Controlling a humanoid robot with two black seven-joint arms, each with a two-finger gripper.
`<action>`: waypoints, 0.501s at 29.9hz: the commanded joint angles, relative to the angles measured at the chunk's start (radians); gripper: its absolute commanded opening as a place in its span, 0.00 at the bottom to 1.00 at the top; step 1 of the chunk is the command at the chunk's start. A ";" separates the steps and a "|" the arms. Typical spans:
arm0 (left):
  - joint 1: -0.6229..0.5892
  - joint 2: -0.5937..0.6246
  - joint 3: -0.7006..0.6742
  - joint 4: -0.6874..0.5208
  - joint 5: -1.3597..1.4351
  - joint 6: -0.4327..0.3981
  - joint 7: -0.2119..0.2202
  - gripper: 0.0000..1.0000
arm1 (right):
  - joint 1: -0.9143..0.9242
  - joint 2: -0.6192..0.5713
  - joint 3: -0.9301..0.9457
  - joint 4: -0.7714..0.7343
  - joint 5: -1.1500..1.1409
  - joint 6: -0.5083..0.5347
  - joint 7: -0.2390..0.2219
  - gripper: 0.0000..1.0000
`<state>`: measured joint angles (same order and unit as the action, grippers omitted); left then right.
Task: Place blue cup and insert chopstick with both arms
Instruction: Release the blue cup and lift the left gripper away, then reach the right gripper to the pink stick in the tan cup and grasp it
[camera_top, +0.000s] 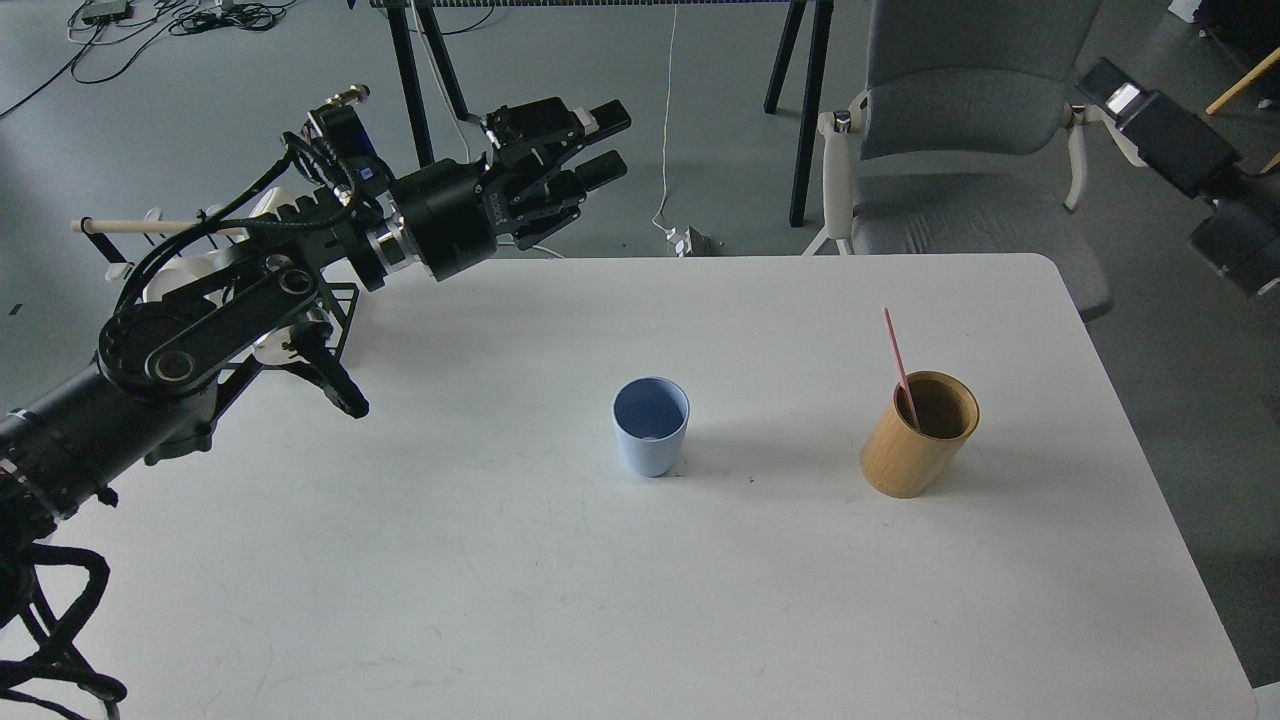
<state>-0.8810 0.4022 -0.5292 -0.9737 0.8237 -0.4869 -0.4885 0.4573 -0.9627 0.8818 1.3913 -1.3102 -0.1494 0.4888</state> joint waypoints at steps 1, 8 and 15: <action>0.036 0.001 -0.025 -0.005 -0.003 -0.002 0.000 0.63 | -0.046 0.001 -0.059 0.005 -0.137 -0.113 0.000 0.98; 0.050 -0.002 -0.025 -0.005 -0.001 -0.002 0.000 0.64 | -0.049 0.053 -0.190 -0.072 -0.381 -0.211 0.000 0.98; 0.057 -0.003 -0.025 -0.002 -0.003 -0.002 0.000 0.64 | -0.043 0.085 -0.233 -0.127 -0.491 -0.211 0.000 0.98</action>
<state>-0.8285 0.3963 -0.5538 -0.9774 0.8209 -0.4888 -0.4885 0.4072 -0.8957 0.6746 1.2862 -1.7838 -0.3606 0.4888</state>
